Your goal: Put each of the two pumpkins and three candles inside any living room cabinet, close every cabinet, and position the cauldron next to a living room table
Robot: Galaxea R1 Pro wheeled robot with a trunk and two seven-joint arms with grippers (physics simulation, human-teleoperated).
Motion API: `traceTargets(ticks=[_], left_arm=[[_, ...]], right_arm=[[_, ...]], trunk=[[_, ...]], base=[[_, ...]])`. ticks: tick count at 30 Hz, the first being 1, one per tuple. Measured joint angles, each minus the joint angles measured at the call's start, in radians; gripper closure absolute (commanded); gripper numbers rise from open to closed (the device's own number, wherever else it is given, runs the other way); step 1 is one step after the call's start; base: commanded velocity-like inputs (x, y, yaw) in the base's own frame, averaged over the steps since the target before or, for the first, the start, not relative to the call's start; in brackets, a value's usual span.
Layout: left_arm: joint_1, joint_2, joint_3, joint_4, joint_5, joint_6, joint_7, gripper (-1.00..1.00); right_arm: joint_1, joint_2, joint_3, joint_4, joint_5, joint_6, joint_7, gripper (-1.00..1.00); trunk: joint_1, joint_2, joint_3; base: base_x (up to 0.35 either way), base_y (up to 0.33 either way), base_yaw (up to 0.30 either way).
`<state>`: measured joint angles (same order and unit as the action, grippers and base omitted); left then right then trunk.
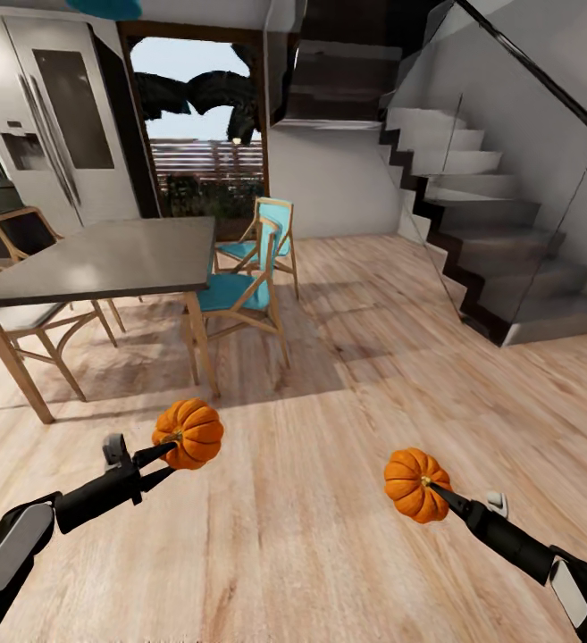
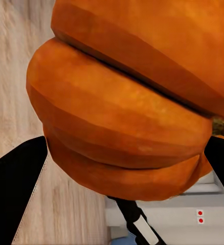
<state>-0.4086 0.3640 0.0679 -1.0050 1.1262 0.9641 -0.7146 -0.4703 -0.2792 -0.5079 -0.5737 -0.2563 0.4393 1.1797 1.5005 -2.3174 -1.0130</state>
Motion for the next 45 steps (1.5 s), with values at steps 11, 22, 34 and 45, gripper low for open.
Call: traceTargets(ticks=[11, 22, 34, 45], left_arm=[[0.000, 0.000, 0.002, 0.000, 0.000, 0.000, 0.000, 1.00], [0.000, 0.000, 0.002, 0.001, 0.000, -0.001, 0.001, 1.00], [0.000, 0.000, 0.001, 0.001, 0.000, -0.001, 0.001, 1.00], [0.000, 0.000, 0.001, 0.002, 0.002, 0.000, 0.000, 1.00]], right_arm=[[0.000, 0.000, 0.002, -0.002, 0.001, -0.002, 0.000, 1.00], [0.000, 0.000, 0.004, -0.003, 0.001, -0.003, 0.001, 1.00], [0.000, -0.002, 0.000, -0.003, -0.001, -0.005, 0.005, 1.00], [0.000, -0.004, 0.000, -0.003, -0.004, -0.004, 0.005, 1.00]], trunk=[[0.000, 0.000, -0.005], [0.000, 0.000, -0.009], [0.000, 0.000, -0.009], [0.000, 0.000, -0.009]], base=[[0.000, 0.293, 0.270], [0.000, 0.293, 0.203], [0.000, 0.293, 0.005], [0.000, 0.259, 0.000]])
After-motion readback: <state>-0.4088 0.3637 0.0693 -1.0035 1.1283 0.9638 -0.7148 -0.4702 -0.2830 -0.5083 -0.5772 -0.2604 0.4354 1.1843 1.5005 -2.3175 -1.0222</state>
